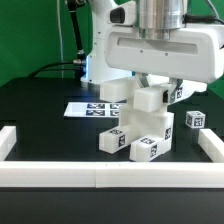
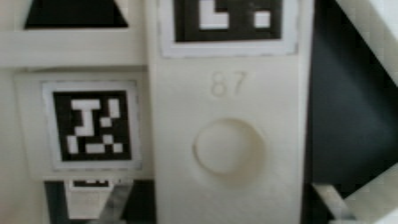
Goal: Assemble chair
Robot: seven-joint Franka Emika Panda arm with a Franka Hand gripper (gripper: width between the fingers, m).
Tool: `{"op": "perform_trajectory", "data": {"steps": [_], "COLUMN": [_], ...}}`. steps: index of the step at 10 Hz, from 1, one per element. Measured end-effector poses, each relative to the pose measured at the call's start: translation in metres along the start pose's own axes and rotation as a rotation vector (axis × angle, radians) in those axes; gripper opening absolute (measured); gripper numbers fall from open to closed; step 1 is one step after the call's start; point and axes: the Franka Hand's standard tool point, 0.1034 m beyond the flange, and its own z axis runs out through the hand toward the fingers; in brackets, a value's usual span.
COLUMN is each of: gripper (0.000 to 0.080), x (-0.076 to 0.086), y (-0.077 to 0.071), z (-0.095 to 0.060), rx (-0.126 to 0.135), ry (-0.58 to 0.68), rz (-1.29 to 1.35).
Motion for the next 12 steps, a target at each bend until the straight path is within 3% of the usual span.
{"op": "perform_trajectory", "data": {"steps": [12], "gripper": [0.0289], "x": [0.011], "y": [-0.006], "z": [-0.001], "rx": [0.027], "ry": [0.055], "rz": [-0.070]}}
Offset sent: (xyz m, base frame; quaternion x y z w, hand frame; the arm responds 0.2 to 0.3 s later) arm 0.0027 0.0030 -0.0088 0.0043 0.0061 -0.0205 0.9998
